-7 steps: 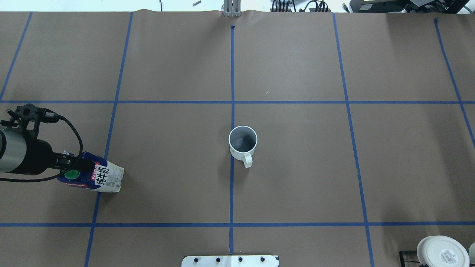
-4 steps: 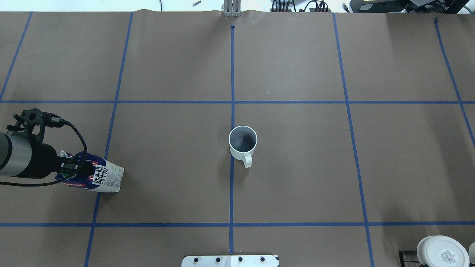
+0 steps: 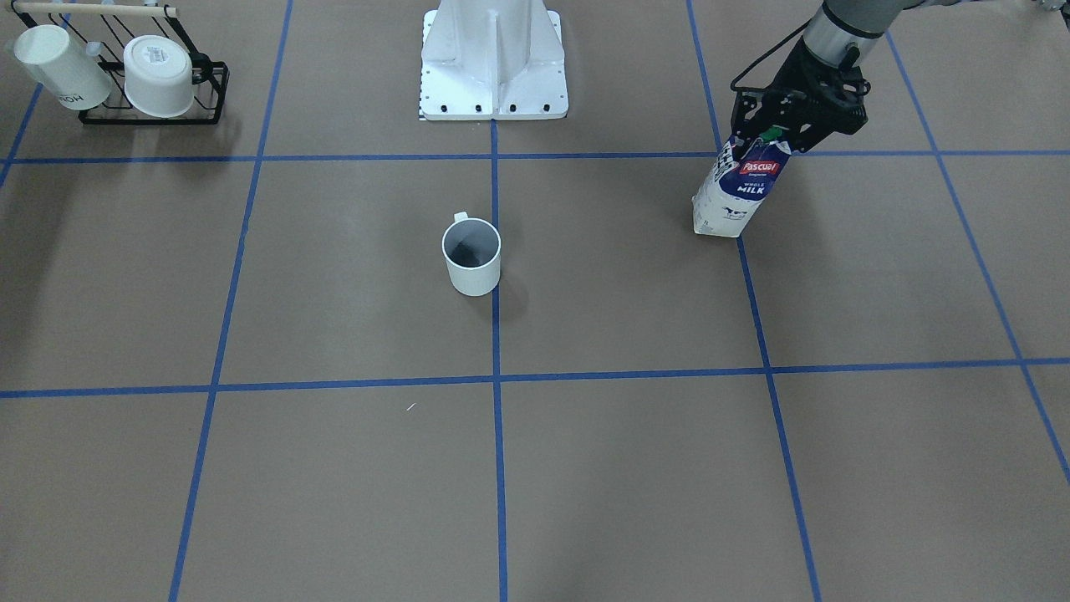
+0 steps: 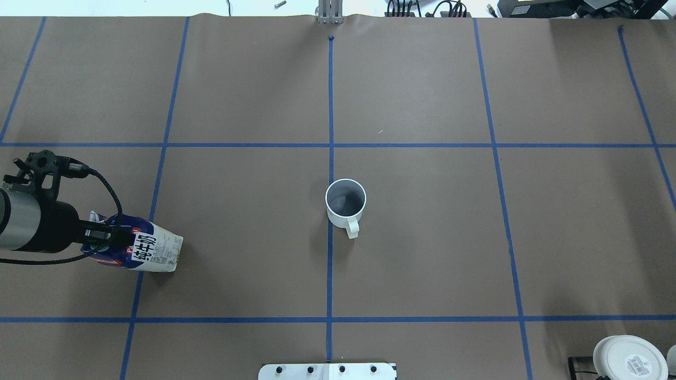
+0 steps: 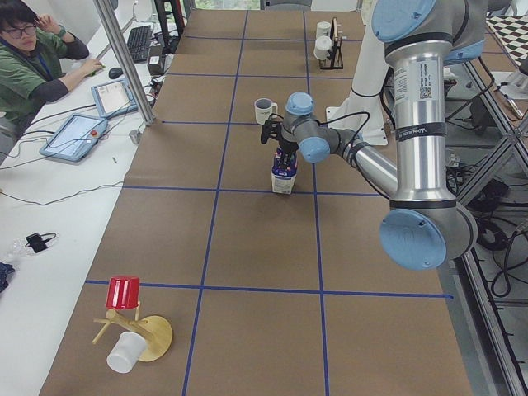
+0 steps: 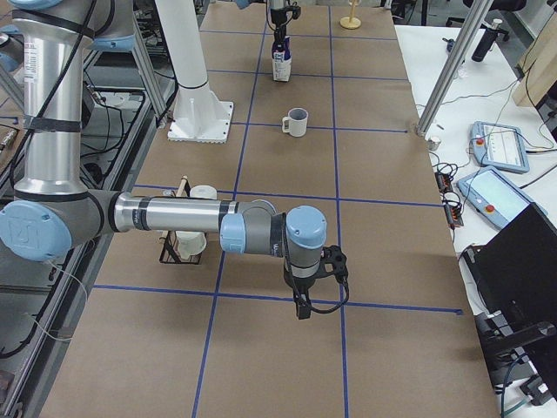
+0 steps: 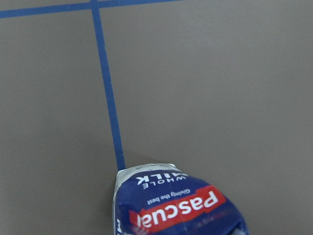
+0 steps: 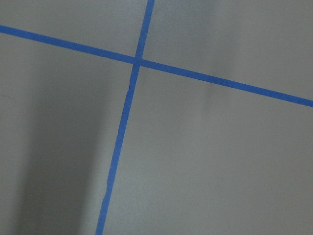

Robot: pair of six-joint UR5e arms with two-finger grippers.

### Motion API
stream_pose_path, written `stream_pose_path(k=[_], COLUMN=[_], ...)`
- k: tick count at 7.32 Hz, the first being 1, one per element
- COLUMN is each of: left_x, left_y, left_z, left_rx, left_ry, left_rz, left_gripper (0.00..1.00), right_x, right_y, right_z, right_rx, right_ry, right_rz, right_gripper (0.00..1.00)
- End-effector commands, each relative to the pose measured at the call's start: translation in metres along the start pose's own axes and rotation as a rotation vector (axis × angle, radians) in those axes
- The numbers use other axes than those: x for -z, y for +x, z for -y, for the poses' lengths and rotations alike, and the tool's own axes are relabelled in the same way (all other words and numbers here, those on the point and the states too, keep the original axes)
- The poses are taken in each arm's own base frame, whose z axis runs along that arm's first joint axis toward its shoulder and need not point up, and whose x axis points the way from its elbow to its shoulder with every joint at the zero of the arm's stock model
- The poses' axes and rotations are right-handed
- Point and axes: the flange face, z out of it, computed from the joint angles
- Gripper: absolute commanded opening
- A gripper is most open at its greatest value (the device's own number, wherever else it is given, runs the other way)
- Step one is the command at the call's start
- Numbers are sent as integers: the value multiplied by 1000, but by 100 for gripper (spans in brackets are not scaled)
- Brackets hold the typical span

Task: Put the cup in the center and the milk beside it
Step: 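Carry the milk carton with the left gripper beside the mug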

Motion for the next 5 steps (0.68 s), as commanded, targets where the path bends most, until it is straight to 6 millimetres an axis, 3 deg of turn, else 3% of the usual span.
stream_pose_path(k=[1,2,4,5], left_x=[12,12,26,14], left_y=[27,62,173,210], left_z=[13,32,93,120], left_rx=[3,59,140,154], left_ry=[32,21,-28,-32], left_rz=[-53,-47,50,79], left_gripper=[0,0,0,0], right_x=[0,0,-2,-2], right_y=[0,0,2,1], right_z=[0,0,-1,-1], right_rx=[1,1,-5,-4], right_ry=[0,0,-5,-4], right_rz=[0,0,1,1], right_gripper=[100,100,100,100])
